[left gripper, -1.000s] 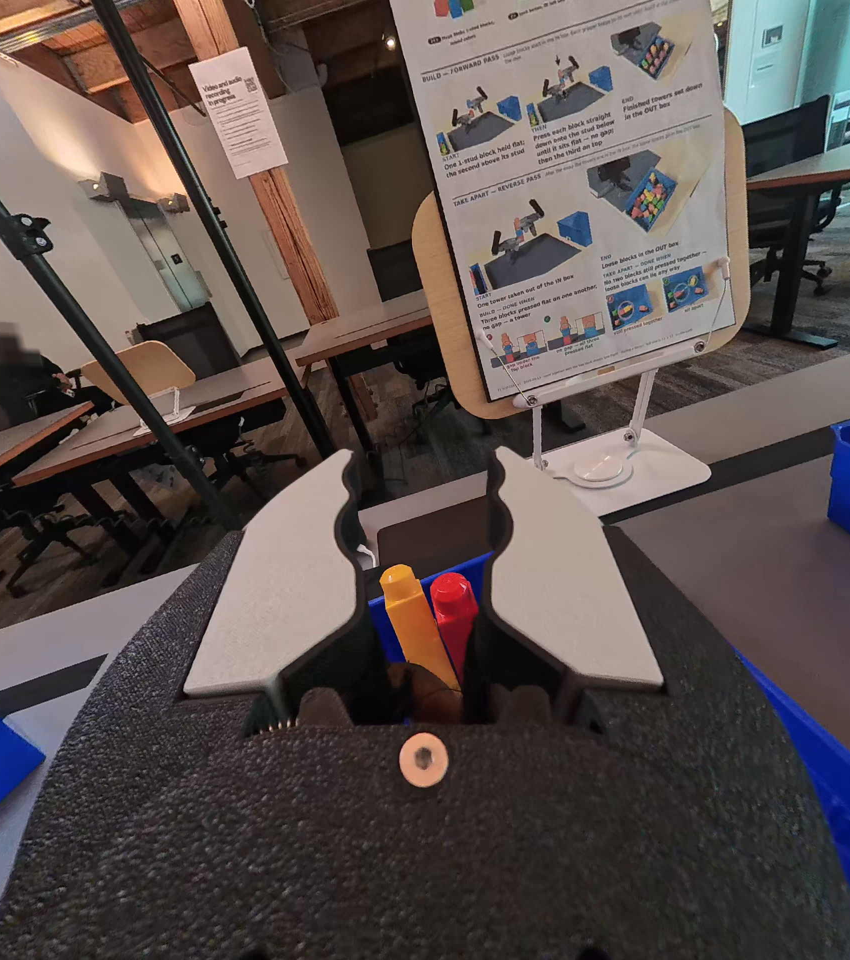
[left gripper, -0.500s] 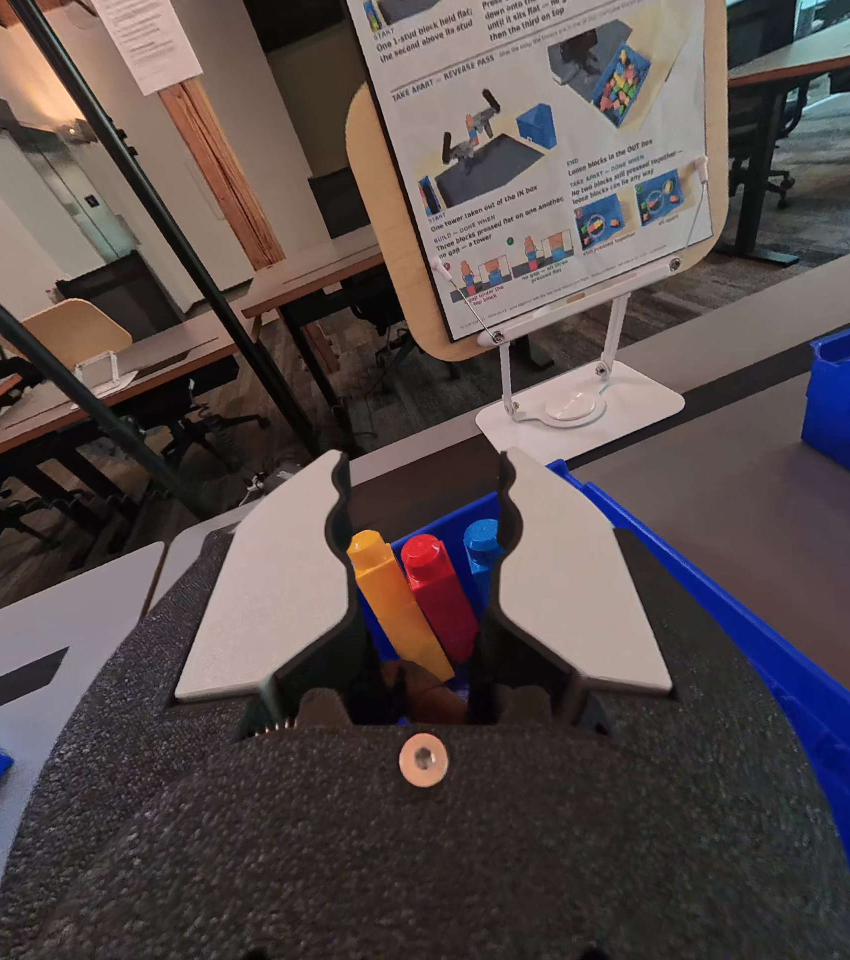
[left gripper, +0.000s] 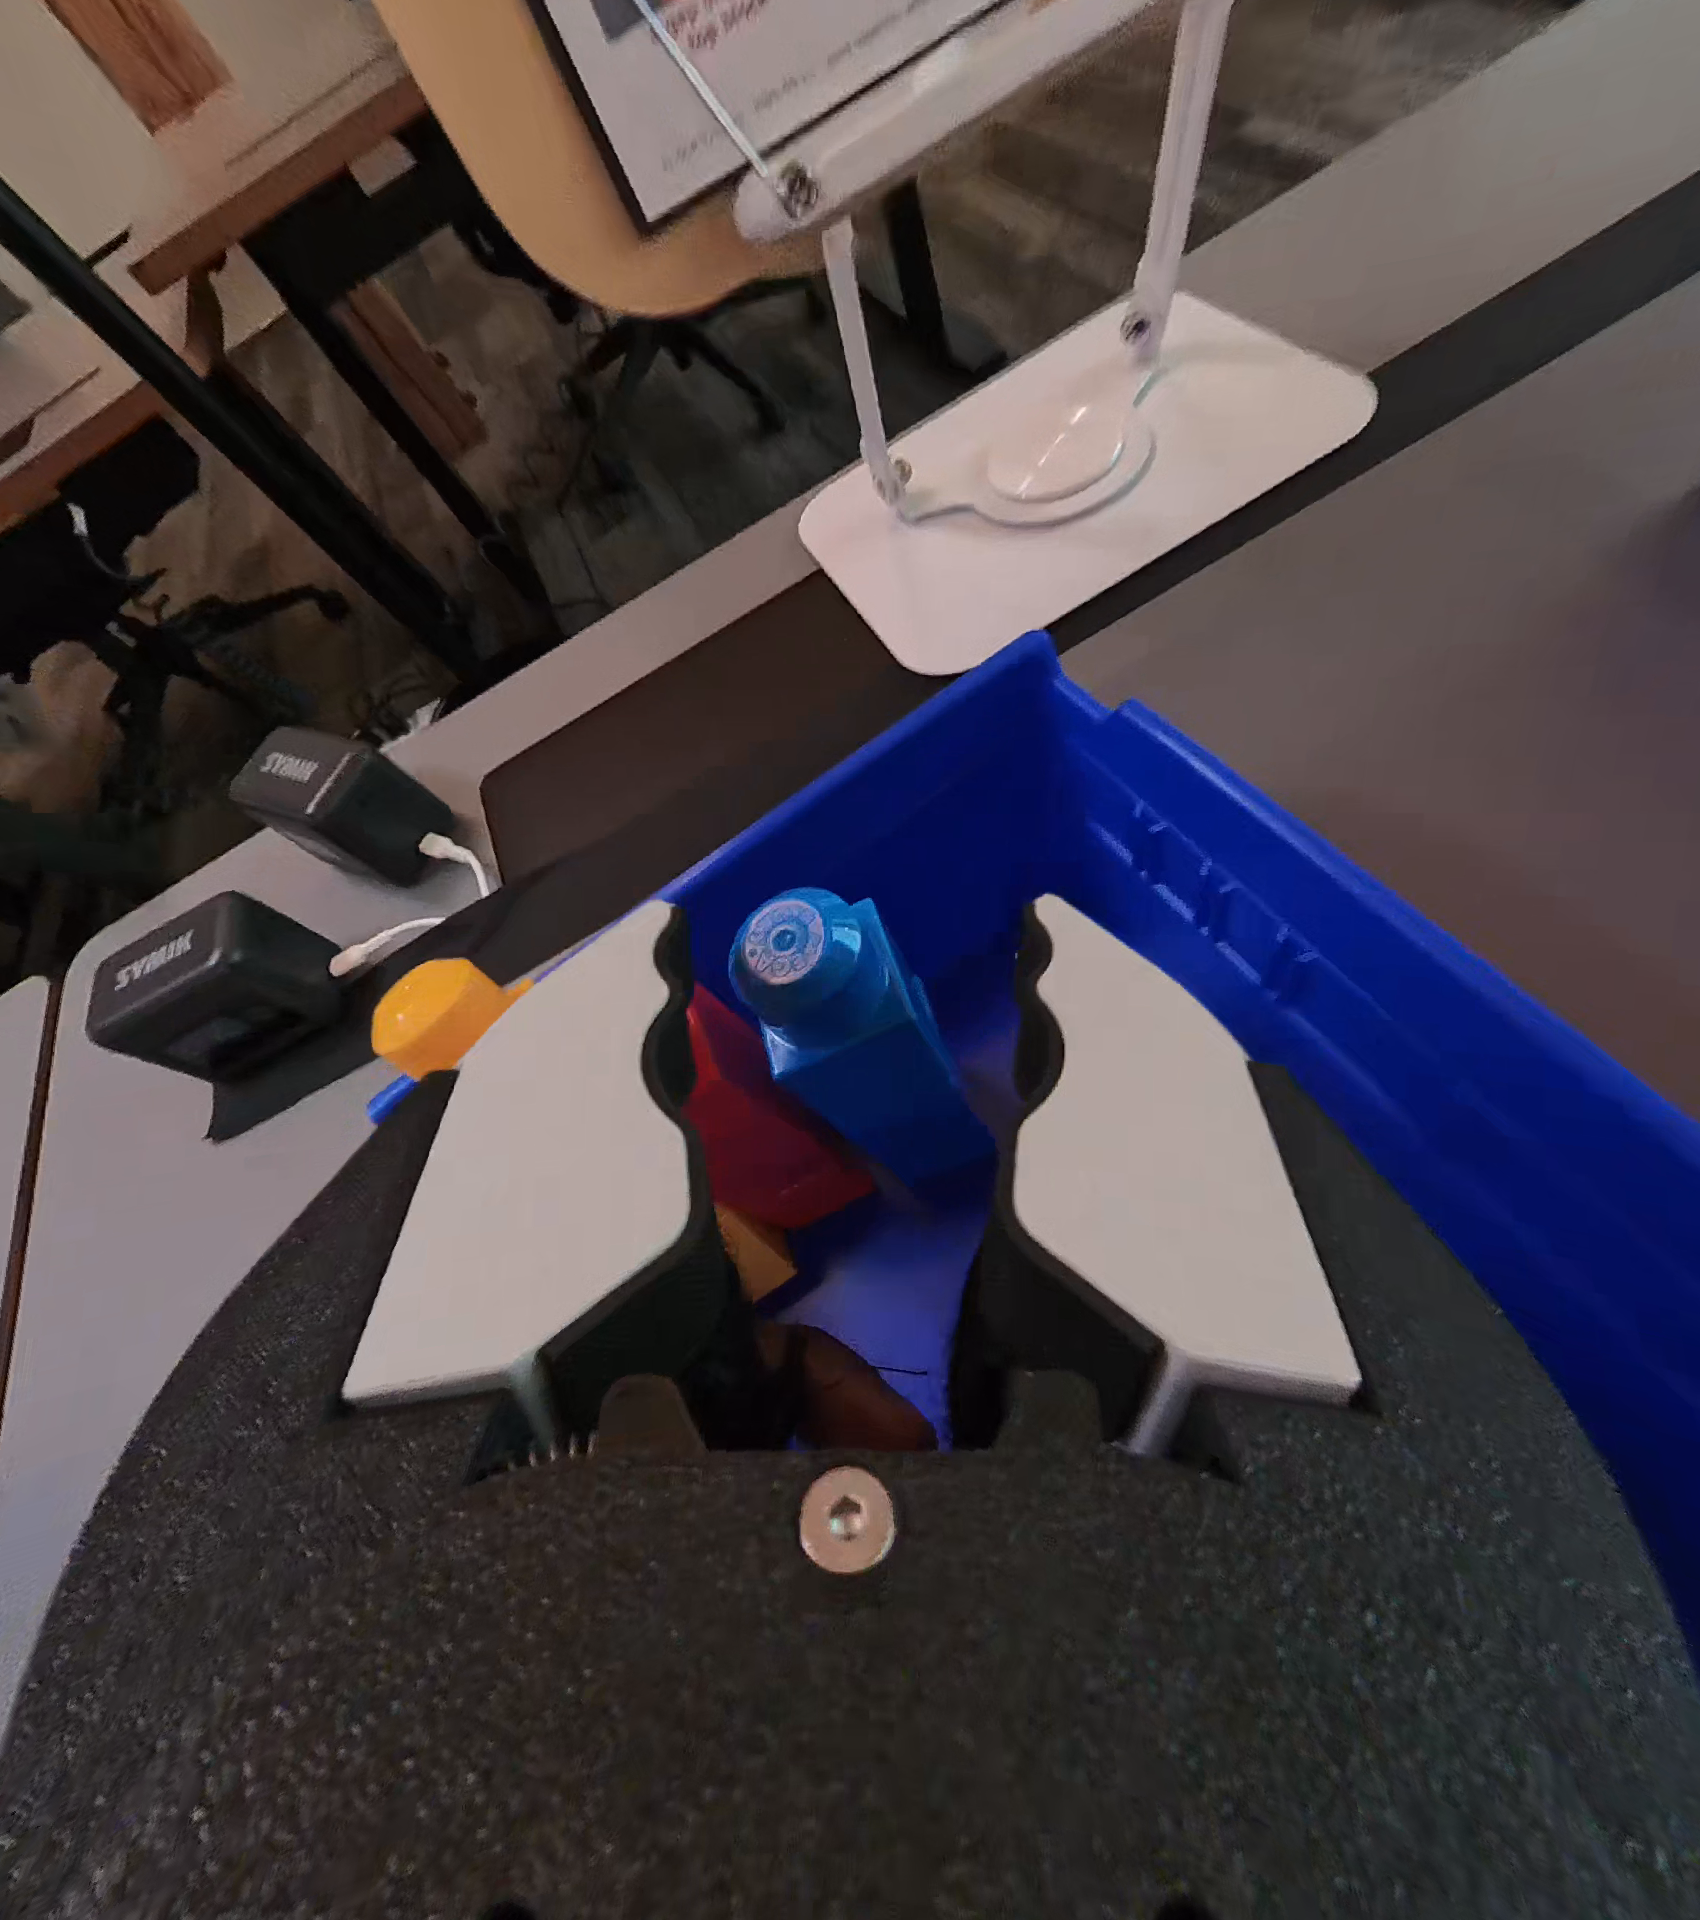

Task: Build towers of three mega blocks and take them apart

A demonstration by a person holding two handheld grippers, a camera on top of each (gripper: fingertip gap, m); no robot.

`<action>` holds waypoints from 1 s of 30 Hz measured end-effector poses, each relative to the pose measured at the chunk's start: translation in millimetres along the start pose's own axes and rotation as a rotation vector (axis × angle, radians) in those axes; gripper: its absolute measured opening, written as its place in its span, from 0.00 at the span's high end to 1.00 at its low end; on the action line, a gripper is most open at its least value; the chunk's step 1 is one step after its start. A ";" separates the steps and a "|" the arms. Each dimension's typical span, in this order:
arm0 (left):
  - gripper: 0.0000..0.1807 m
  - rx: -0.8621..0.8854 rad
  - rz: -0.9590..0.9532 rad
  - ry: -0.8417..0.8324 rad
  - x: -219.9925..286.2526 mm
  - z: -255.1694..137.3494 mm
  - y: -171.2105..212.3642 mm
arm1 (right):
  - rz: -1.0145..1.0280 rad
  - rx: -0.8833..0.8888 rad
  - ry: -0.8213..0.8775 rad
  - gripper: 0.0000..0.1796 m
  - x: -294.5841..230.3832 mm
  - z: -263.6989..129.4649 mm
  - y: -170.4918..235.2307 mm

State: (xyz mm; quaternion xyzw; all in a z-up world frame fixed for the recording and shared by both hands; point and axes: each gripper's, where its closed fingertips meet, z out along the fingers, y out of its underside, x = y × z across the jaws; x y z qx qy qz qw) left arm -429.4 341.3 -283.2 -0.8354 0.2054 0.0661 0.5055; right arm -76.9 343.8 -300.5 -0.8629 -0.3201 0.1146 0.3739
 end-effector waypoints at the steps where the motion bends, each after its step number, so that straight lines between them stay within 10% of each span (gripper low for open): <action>1: 0.67 -0.028 0.005 -0.018 -1.8 4.3 5.5 | -0.005 -0.003 0.004 0.74 0.1 0.3 0.4; 13: 0.79 -0.150 -0.042 0.016 10.1 29.8 32.4 | -0.032 0.019 0.010 0.74 -1.3 -2.5 -4.4; 23: 0.80 0.671 -0.576 0.483 20.4 -96.5 -121.3 | -0.478 0.786 -0.100 0.67 -97.3 -71.1 -121.7; 30: 0.80 0.885 -0.731 0.873 52.6 -161.4 -166.4 | -0.769 1.157 -0.026 0.56 -200.3 -99.6 -163.2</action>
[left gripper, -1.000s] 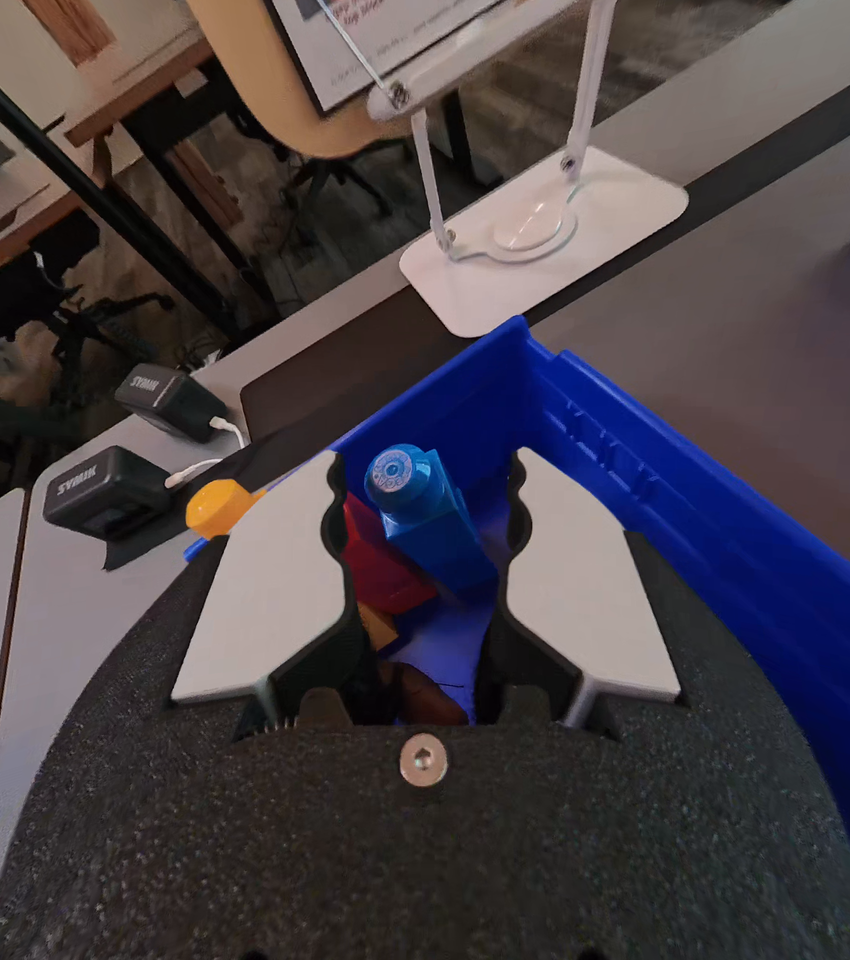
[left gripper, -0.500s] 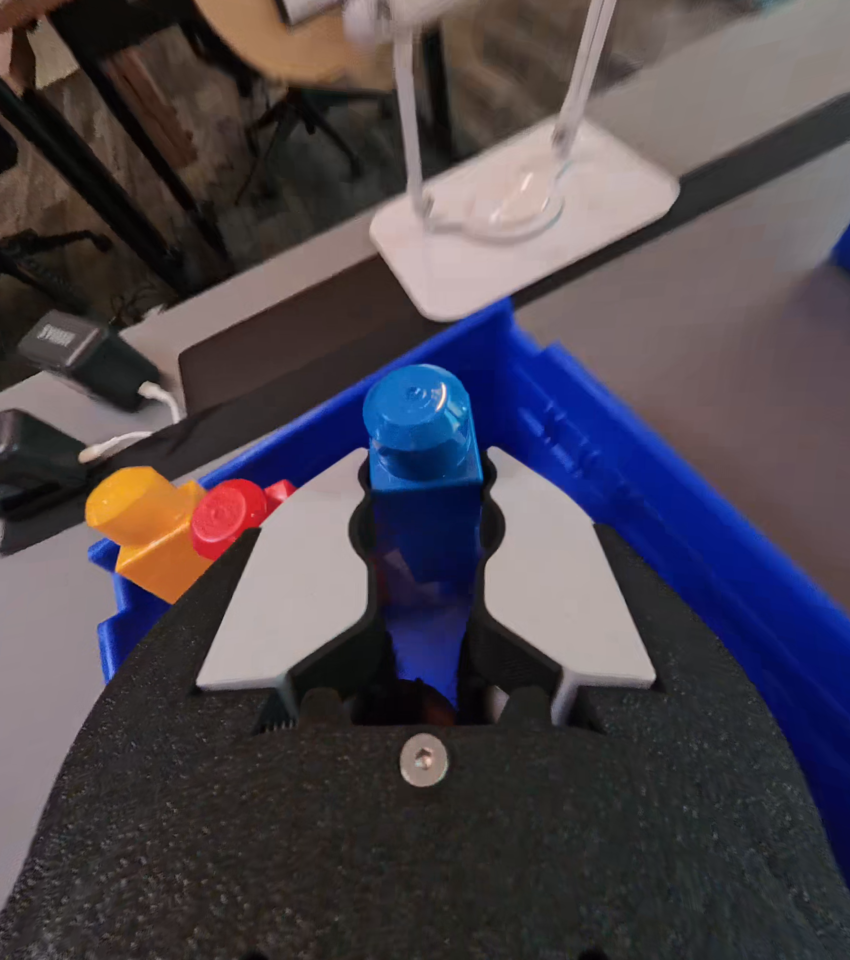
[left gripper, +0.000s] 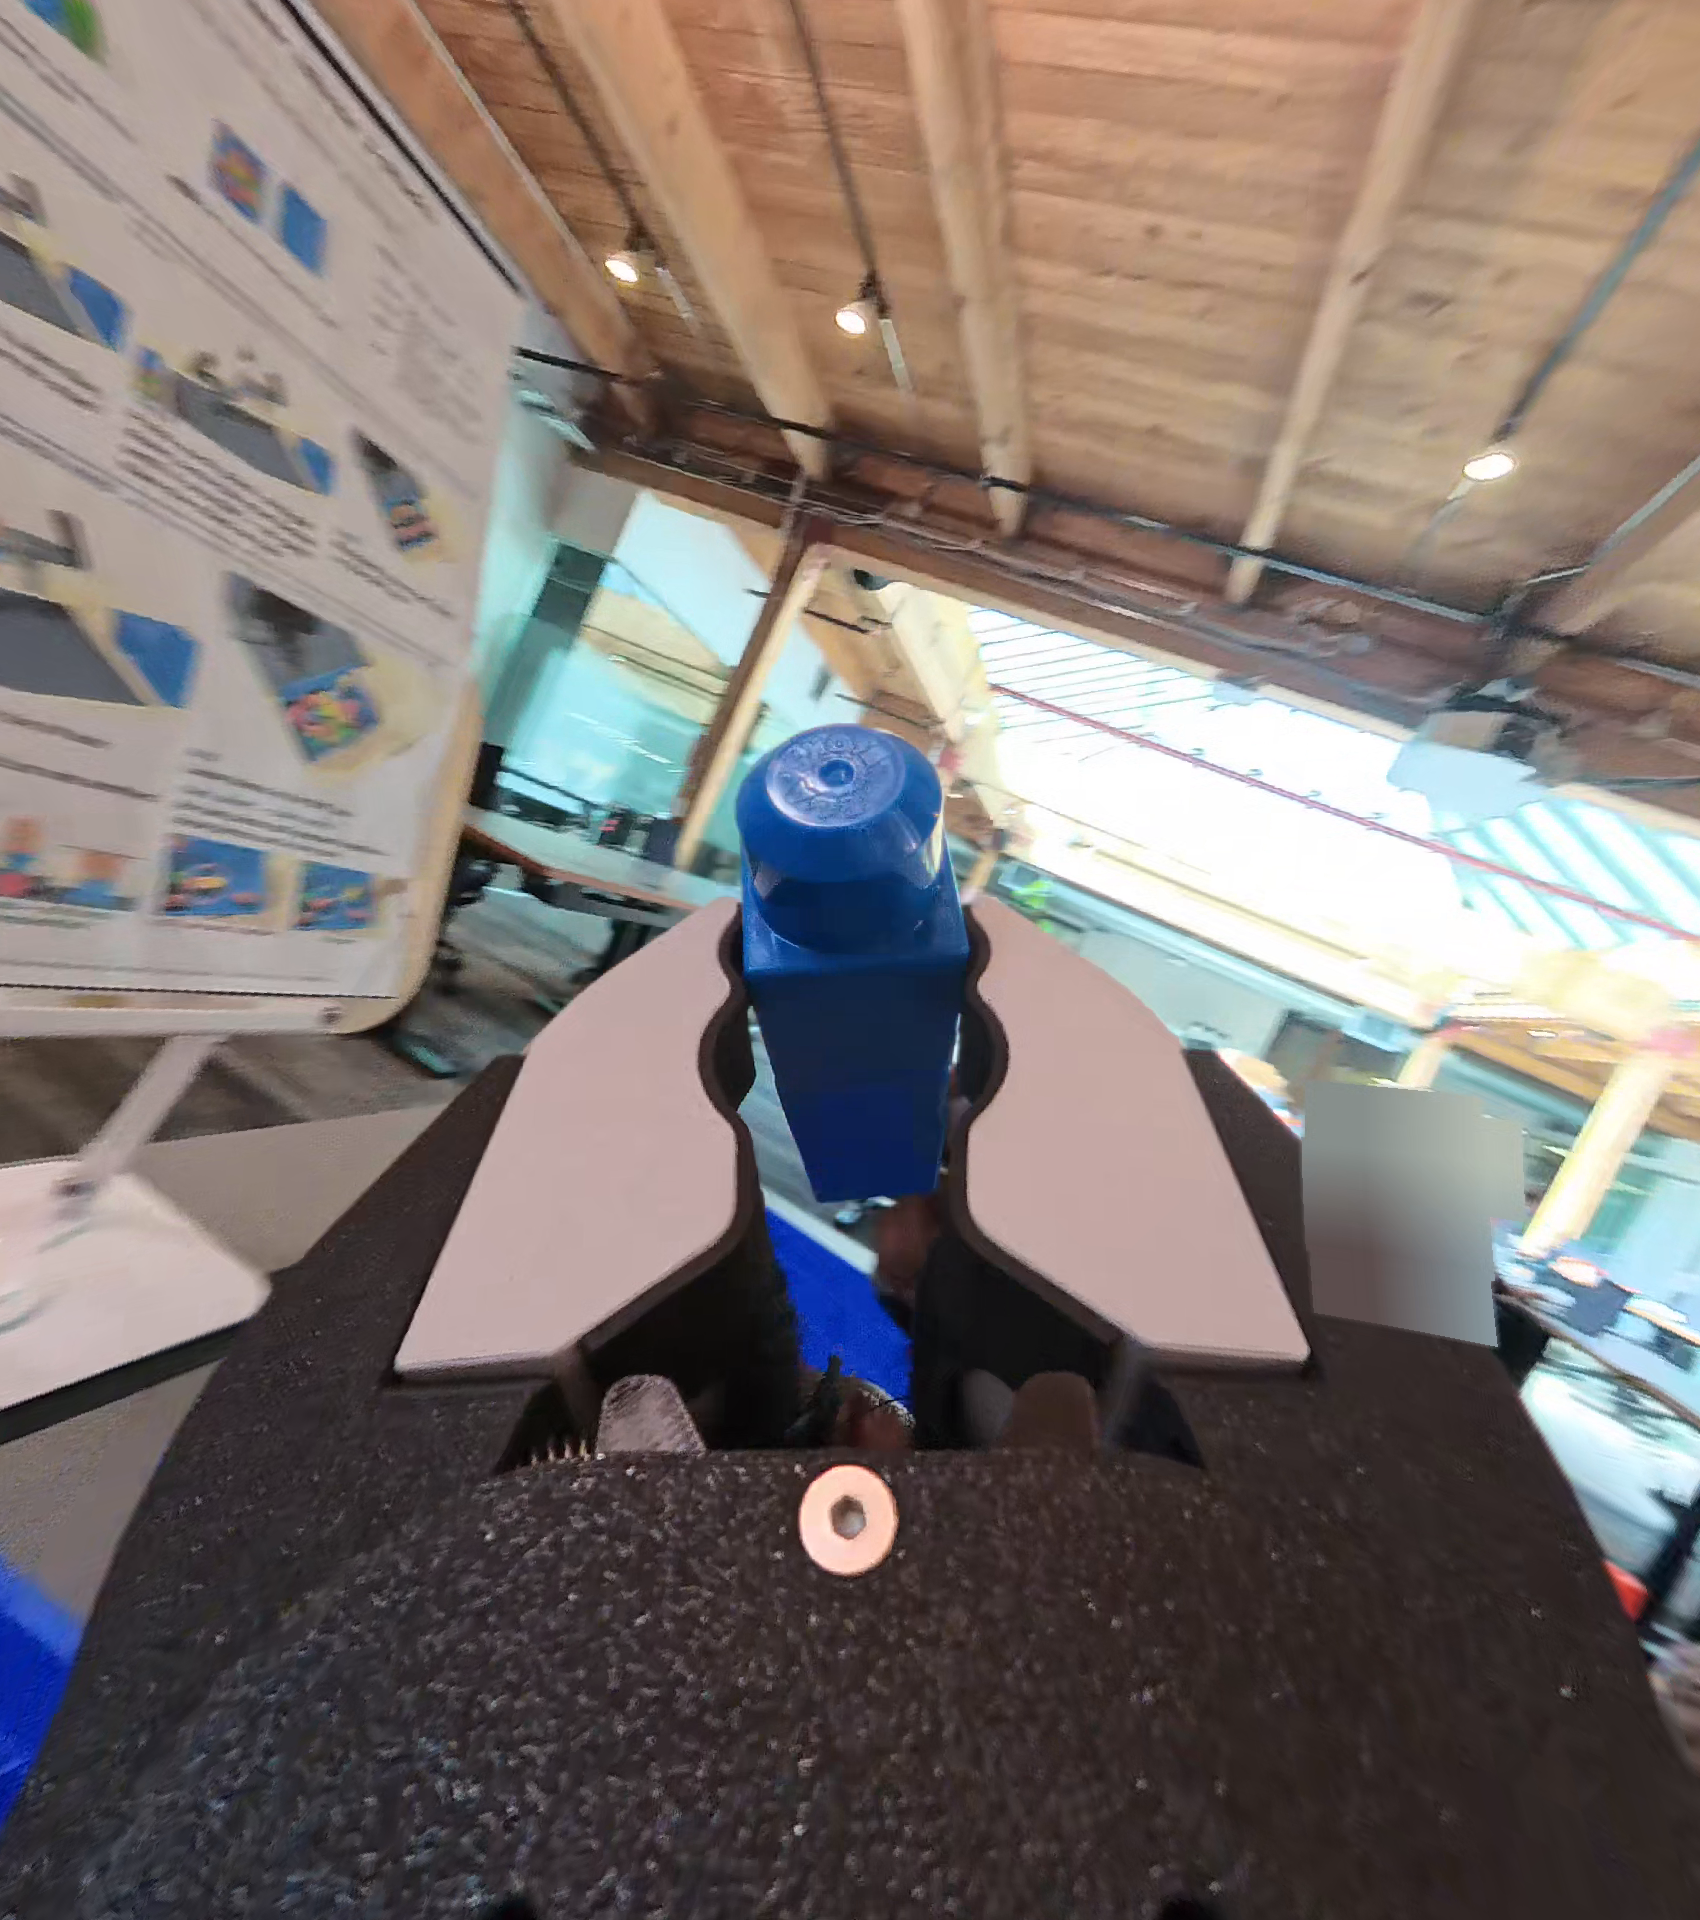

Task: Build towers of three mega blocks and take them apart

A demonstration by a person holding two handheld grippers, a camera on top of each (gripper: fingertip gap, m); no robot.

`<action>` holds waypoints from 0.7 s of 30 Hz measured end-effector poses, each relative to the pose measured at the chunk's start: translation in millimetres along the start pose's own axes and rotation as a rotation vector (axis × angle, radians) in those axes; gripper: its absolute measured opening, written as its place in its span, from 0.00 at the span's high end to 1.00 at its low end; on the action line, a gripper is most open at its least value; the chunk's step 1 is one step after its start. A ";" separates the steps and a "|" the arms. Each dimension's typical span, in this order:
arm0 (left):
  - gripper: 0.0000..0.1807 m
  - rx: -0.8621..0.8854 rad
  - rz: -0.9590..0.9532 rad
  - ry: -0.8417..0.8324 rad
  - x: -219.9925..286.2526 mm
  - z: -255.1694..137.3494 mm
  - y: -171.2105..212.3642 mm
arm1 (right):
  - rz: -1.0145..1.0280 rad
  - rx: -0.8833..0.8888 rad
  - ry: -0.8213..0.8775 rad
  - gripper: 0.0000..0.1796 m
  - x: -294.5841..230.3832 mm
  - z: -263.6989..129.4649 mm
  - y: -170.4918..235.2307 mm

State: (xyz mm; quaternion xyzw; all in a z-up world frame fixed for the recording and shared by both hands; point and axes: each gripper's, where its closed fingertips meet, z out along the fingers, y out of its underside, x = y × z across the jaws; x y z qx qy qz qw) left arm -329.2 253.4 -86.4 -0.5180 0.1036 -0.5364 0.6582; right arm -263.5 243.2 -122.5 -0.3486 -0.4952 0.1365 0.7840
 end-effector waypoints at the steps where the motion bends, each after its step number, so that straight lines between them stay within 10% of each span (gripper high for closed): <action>1: 0.80 -0.005 -0.033 0.046 7.2 2.7 2.1 | -0.066 -0.003 0.032 0.57 -1.8 3.8 -1.2; 4: 0.80 -0.029 -0.089 0.113 16.6 10.2 10.4 | -0.191 0.073 0.140 0.79 0.9 2.7 -16.8; 12: 0.67 -0.072 -0.043 0.156 31.4 25.2 26.2 | -0.234 0.081 0.230 0.80 14.0 -6.7 -32.4; 21: 0.79 -0.099 -0.087 0.300 58.0 32.0 37.3 | -0.264 0.140 0.208 0.80 8.5 -11.1 -52.3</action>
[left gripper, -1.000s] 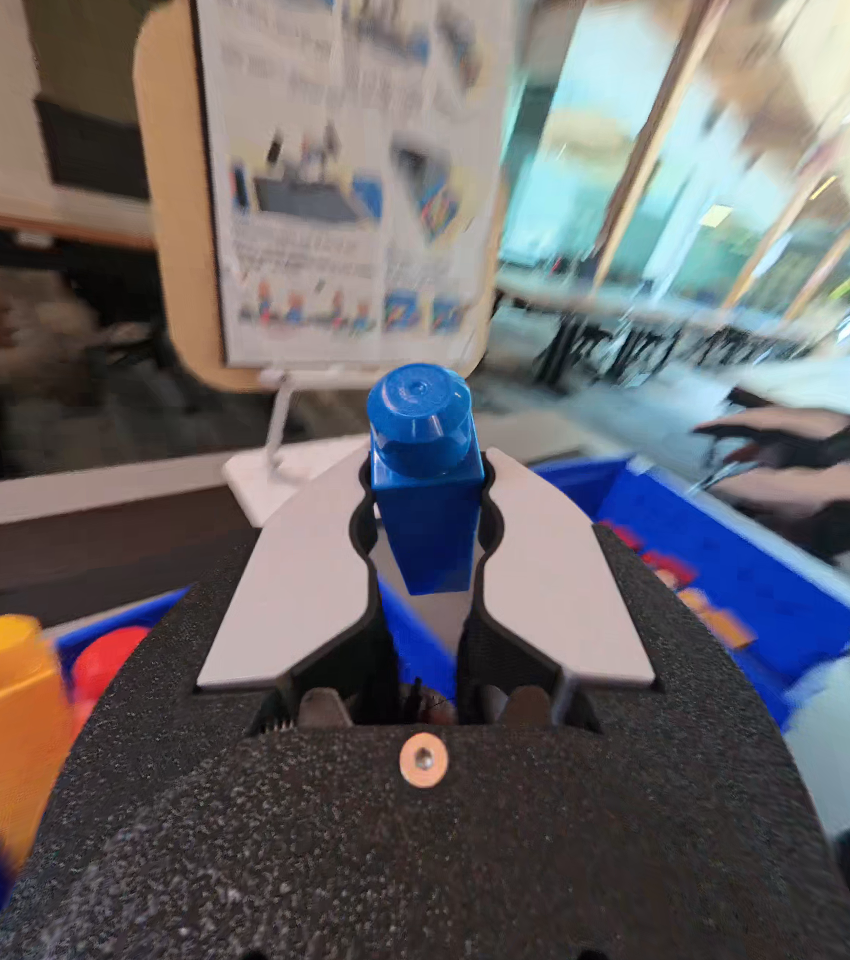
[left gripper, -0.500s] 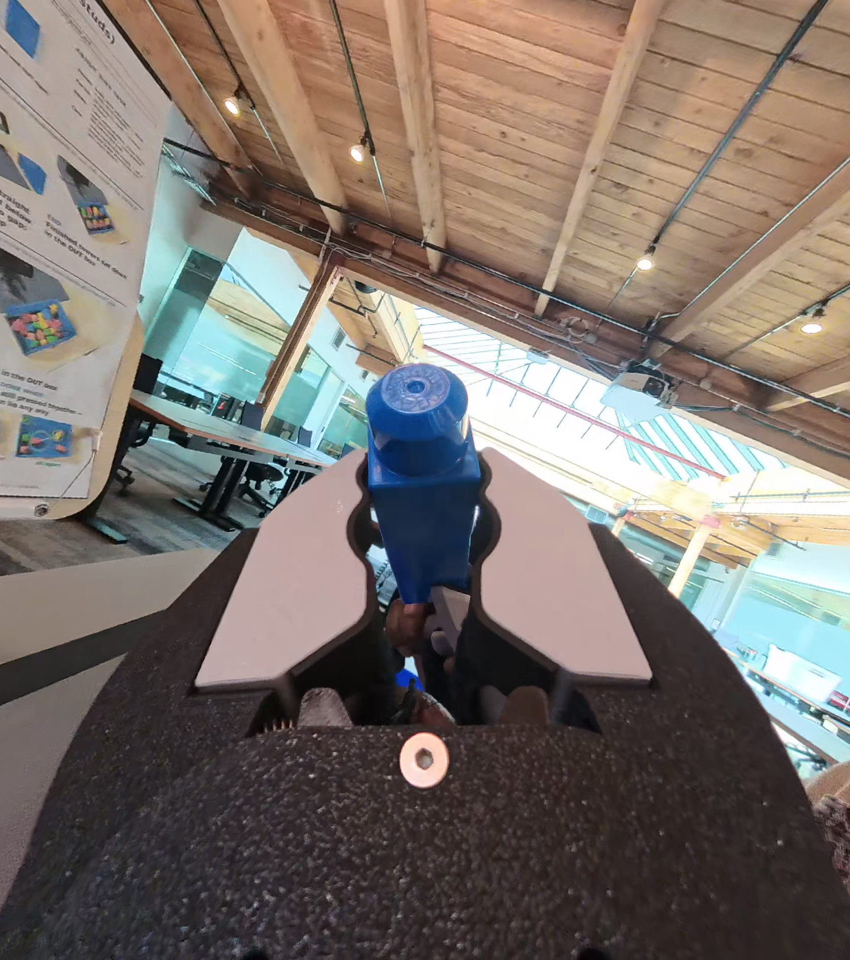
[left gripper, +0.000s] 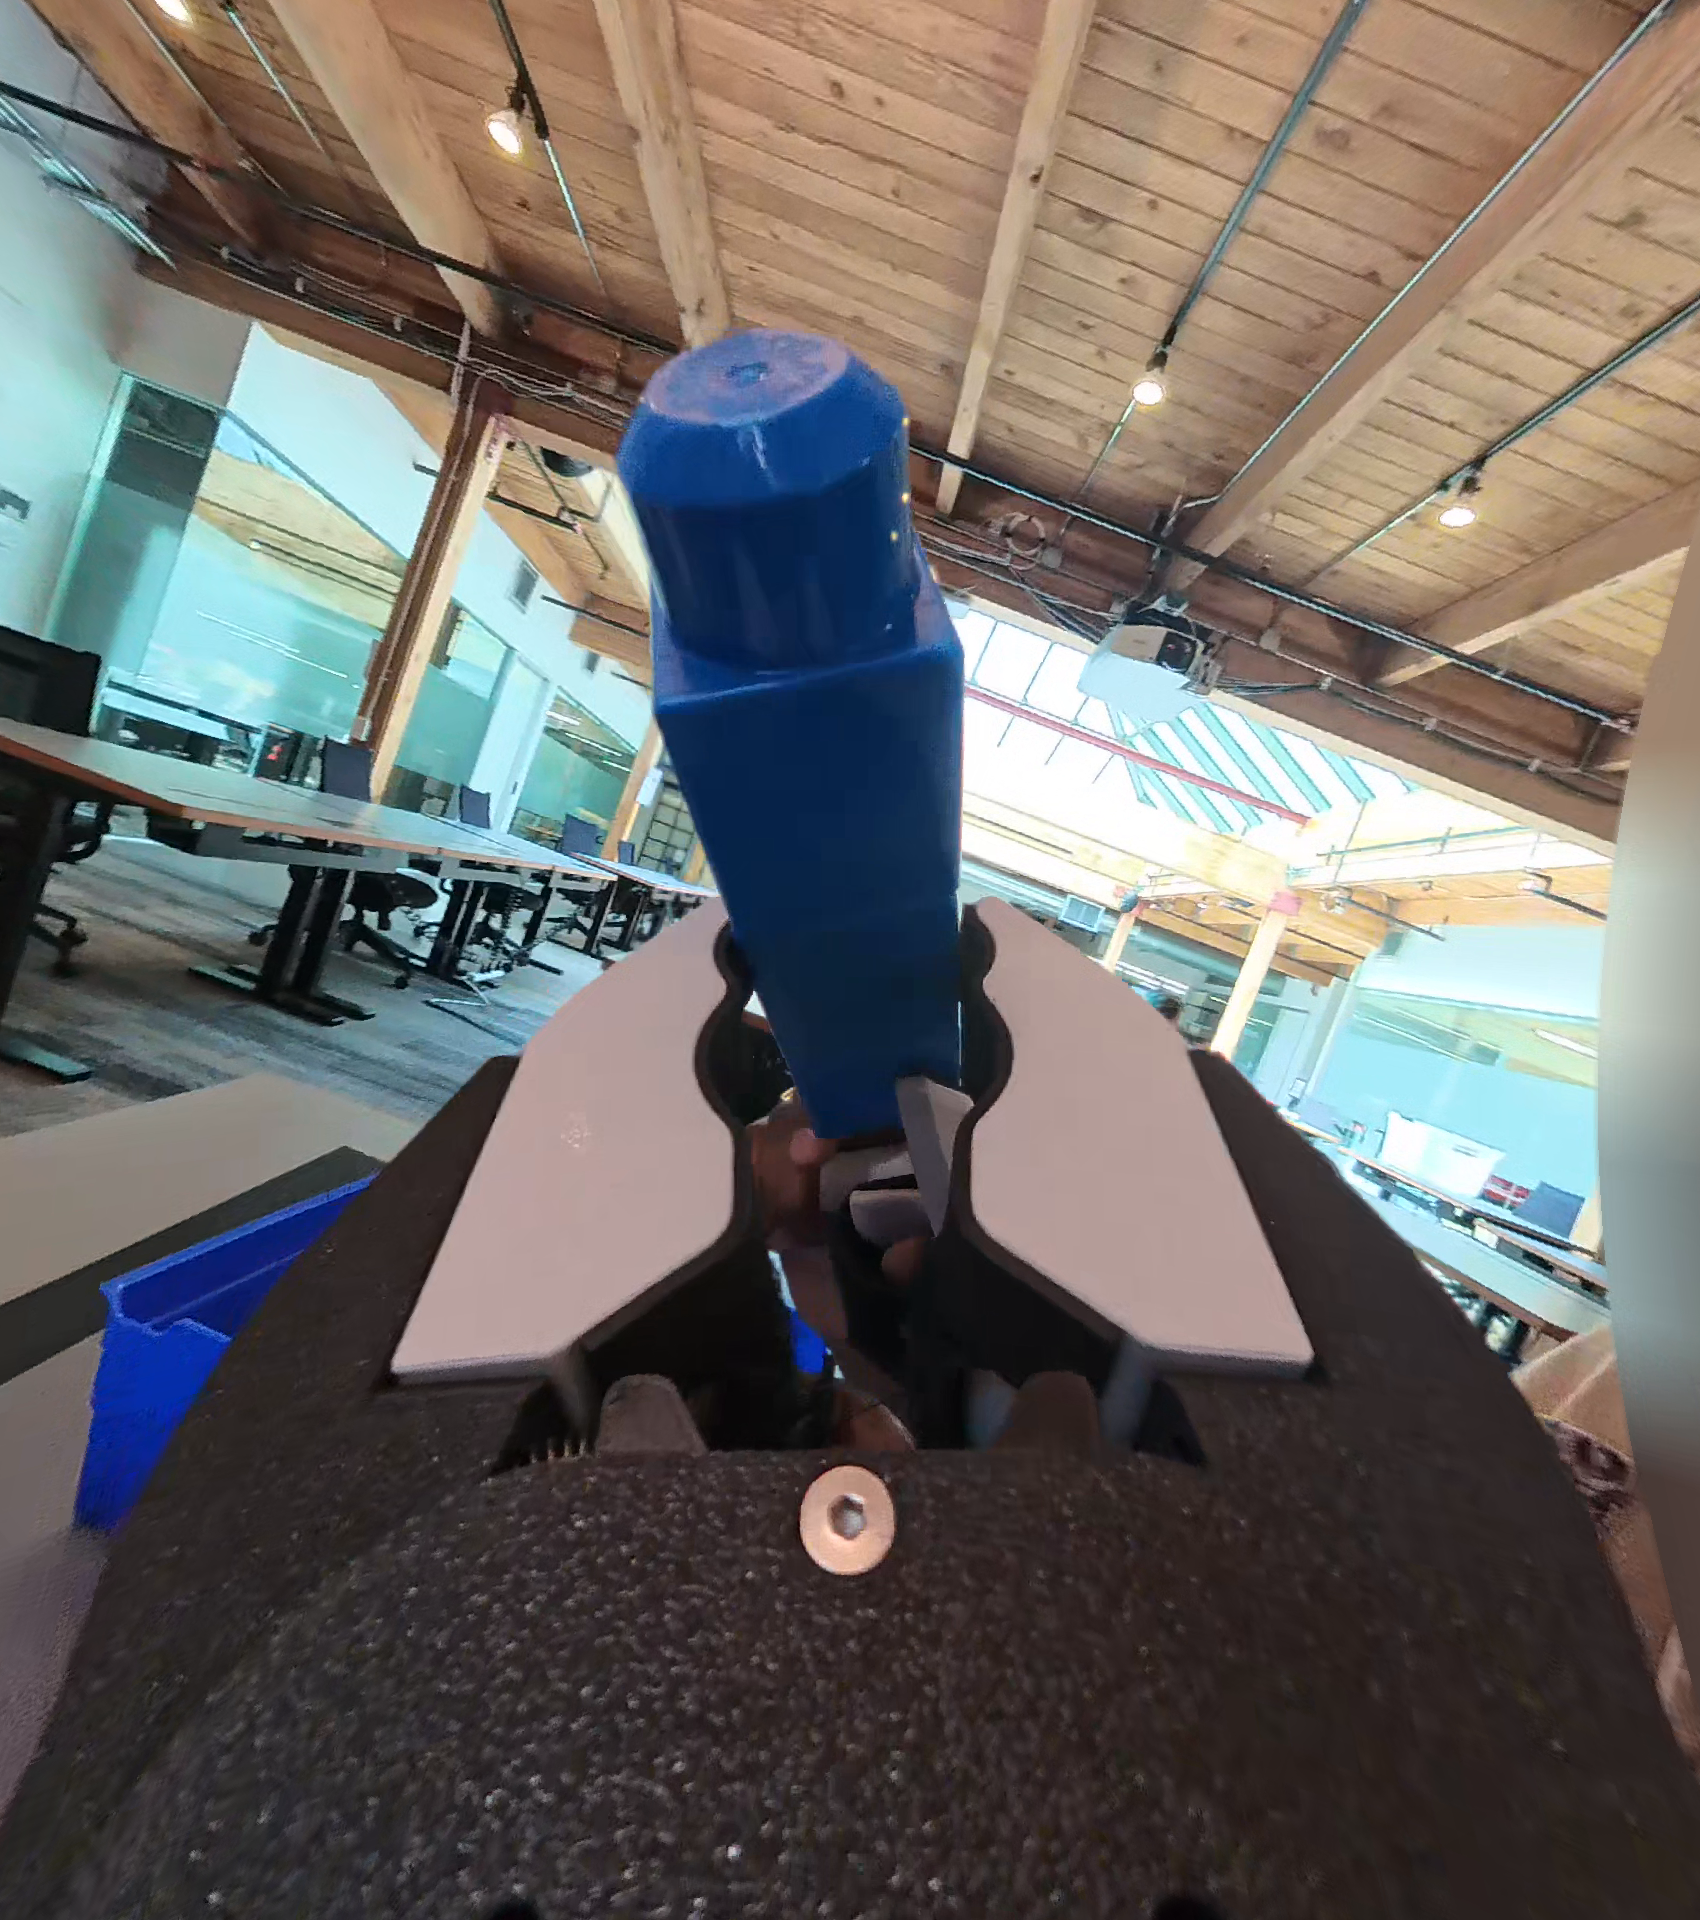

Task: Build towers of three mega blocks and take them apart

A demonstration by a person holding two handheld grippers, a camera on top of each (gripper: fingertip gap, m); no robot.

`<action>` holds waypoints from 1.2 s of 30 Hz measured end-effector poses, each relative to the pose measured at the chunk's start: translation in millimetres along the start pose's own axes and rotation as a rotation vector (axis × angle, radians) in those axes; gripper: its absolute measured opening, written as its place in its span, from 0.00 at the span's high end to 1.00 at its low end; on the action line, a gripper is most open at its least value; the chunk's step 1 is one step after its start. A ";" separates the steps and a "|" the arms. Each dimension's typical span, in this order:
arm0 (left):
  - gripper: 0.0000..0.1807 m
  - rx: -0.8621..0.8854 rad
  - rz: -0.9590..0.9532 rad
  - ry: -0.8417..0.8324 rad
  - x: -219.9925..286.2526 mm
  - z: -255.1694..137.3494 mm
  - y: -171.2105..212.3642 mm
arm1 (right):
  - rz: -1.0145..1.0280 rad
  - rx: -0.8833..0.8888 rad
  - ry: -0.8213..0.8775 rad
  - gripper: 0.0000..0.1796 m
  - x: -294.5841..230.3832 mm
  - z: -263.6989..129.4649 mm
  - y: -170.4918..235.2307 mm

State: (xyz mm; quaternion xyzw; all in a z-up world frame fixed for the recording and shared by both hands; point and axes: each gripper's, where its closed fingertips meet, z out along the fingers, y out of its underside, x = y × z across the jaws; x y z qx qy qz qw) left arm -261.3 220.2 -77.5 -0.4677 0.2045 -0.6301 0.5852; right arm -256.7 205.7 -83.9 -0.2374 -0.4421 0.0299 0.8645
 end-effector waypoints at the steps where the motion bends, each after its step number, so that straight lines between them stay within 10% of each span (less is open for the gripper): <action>1: 0.79 0.001 -0.008 0.012 2.1 -0.3 -0.6 | 0.019 0.021 0.003 0.80 0.6 -0.5 -2.8; 14: 0.80 0.051 -0.058 0.086 14.7 -5.2 -12.1 | 0.025 0.002 -0.045 0.81 -3.1 -1.6 -6.0; 22: 0.80 0.246 0.158 -0.150 4.2 -88.3 -82.2 | 0.065 -0.102 -0.004 0.80 41.1 -28.8 19.6; 36: 0.80 0.215 0.300 -0.365 -6.6 -119.8 -92.9 | 0.653 -1.384 0.082 0.80 50.4 -222.1 262.0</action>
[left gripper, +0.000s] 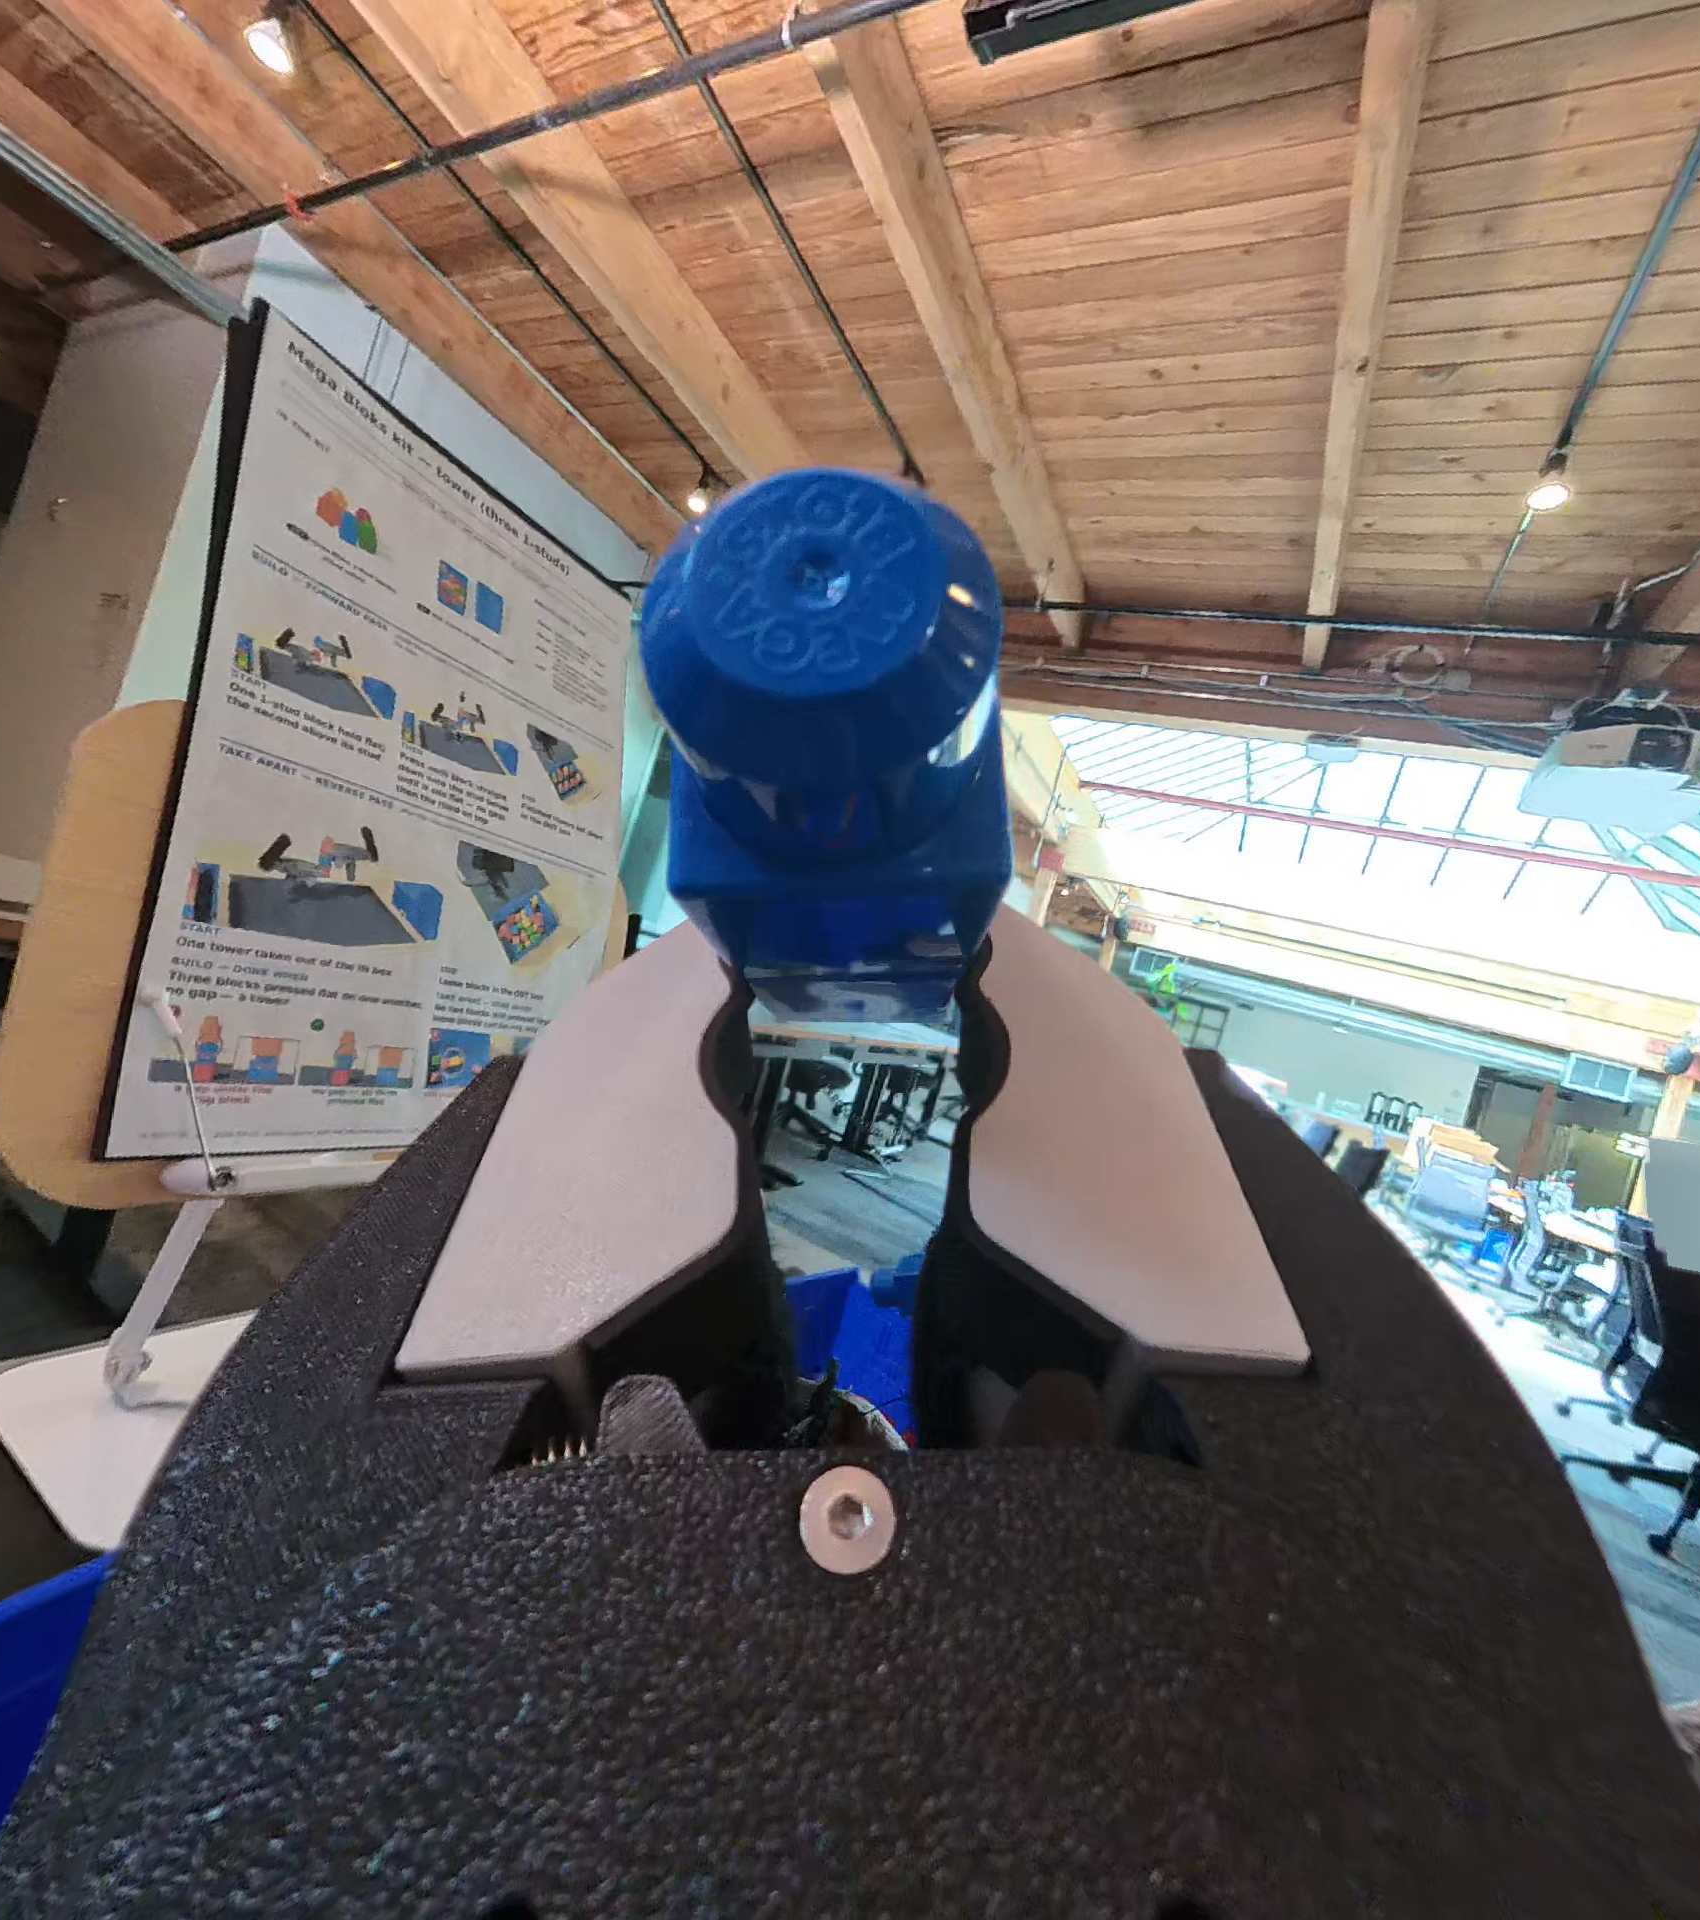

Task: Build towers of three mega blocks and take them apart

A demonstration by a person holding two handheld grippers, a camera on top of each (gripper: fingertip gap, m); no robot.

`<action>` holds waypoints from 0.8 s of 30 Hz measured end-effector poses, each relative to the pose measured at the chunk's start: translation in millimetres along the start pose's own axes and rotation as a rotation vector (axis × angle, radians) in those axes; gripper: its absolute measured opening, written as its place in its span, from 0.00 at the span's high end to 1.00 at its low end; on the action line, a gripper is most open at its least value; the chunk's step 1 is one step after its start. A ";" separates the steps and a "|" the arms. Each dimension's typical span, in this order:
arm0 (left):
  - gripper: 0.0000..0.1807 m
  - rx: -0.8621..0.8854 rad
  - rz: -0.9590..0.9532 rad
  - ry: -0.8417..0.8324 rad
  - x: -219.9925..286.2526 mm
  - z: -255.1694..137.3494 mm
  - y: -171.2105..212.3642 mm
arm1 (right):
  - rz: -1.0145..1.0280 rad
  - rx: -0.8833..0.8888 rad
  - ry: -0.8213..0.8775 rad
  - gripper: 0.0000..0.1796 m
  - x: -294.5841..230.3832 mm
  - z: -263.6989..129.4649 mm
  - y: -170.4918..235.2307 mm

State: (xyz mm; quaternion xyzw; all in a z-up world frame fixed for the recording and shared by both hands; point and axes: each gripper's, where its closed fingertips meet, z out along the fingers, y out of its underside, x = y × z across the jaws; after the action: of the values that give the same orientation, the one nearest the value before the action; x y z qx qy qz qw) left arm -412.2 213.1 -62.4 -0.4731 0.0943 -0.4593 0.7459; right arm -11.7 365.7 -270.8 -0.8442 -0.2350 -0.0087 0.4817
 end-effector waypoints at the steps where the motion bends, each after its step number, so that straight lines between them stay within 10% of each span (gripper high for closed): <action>1: 0.80 -0.017 0.009 -0.003 -0.2 1.9 3.4 | 0.028 -0.041 0.019 0.80 3.6 10.6 9.2; 13: 0.80 -0.238 0.118 0.000 9.3 22.8 45.9 | 0.138 -0.214 0.124 0.73 11.7 70.1 57.5; 24: 0.80 -0.577 0.495 -0.240 -17.2 48.3 116.7 | 0.077 0.498 -0.193 0.70 -33.1 -53.1 -88.9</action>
State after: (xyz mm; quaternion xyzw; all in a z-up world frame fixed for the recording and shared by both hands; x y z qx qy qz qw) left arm -324.5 271.6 -134.1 -0.6766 0.2430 -0.1619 0.6760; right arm -65.9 347.2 -178.4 -0.7049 -0.2425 0.1480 0.6500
